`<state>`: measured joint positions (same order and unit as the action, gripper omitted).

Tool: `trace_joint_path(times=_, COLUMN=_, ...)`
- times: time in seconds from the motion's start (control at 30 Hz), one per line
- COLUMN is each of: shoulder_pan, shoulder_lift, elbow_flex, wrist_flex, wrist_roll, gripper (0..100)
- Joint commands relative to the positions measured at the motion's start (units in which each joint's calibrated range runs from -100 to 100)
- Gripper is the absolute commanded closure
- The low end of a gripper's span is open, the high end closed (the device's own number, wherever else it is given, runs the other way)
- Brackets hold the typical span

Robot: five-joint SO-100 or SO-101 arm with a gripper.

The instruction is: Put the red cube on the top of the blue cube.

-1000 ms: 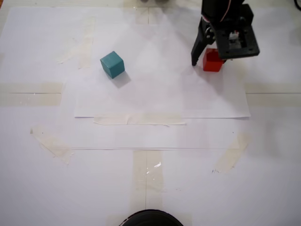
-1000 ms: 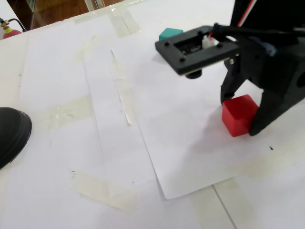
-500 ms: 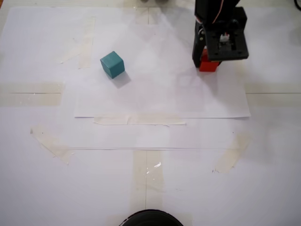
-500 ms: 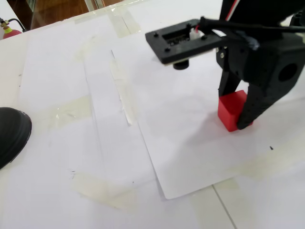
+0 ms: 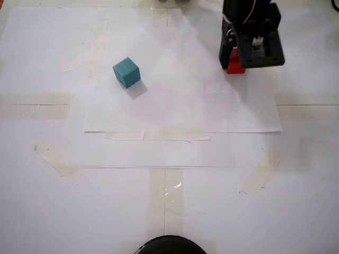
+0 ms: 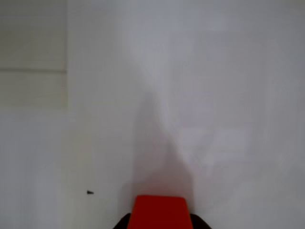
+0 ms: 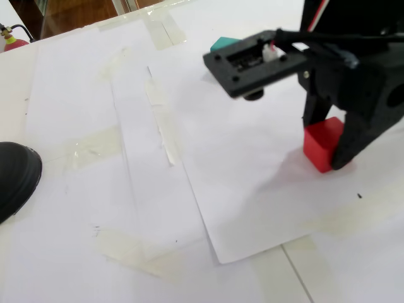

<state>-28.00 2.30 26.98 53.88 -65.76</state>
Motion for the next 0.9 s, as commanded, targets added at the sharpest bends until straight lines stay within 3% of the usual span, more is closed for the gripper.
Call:
trace_joint_path(times=0.0, shoulder_pan=0.37, shoulder_lift=-4.53, elbow_flex=-6.96, wrist_flex=7.31, wrist_roll=1.17, gripper=87)
trace_joint_path(times=0.47, shoulder_pan=3.77, shoulder_lift=-13.97, elbow_flex=-11.41, wrist_flex=22.23, wrist_roll=4.35, gripper=88)
trace_joint_path(times=0.87, shoulder_pan=15.96, shoulder_lift=-23.33, elbow_flex=-13.59, wrist_flex=30.95, wrist_roll=13.53, gripper=88)
